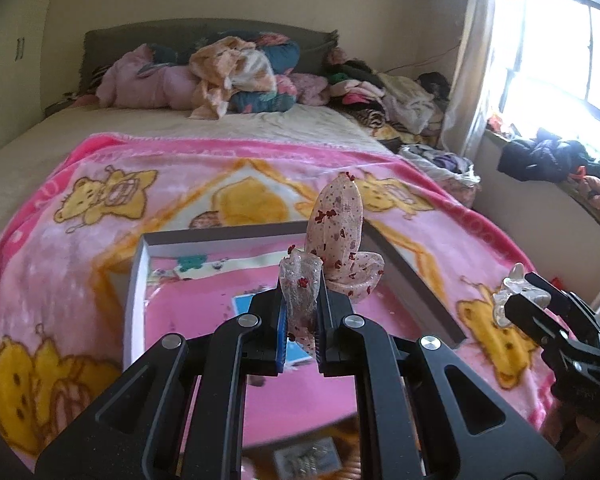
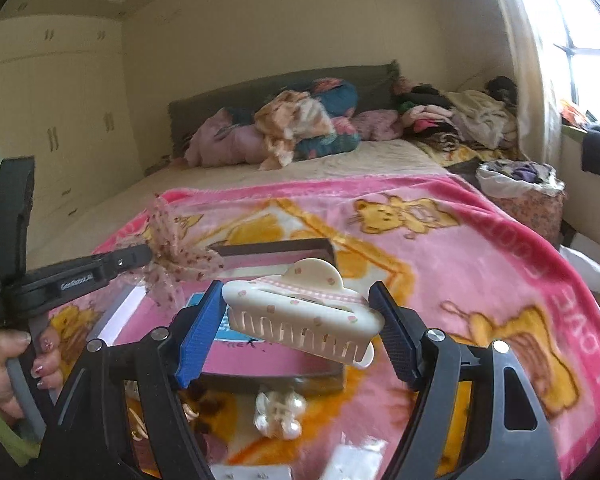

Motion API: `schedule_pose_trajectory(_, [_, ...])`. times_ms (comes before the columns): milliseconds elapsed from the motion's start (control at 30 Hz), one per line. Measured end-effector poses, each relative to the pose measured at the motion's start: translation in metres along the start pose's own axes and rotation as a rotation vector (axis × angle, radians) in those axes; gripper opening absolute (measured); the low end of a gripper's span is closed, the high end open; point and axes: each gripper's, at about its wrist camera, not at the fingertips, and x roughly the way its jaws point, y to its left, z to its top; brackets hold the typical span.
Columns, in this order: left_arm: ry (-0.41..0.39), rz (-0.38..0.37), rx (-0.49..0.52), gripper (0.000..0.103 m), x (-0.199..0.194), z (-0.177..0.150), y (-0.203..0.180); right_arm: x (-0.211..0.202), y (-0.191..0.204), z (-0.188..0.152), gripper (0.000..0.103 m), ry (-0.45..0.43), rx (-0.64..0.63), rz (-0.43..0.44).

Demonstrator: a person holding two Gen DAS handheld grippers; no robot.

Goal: Organize jewelry
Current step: 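Carry the bow into the tray and open the left tool while the right tool drops the claw clip there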

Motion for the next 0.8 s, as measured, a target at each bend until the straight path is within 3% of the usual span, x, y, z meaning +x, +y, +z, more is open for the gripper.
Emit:
schedule_pose_trajectory(300, [0.077,0.037,-0.03,0.005,0.026,-0.014,0.02,0.058,0.009,-0.004,0.071,0.143,-0.045,0.059])
schedule_pose_trajectory(800, [0.136,0.077,-0.035,0.006,0.041,-0.036,0.029,0.096,0.013,-0.022,0.071,0.242,-0.07,0.035])
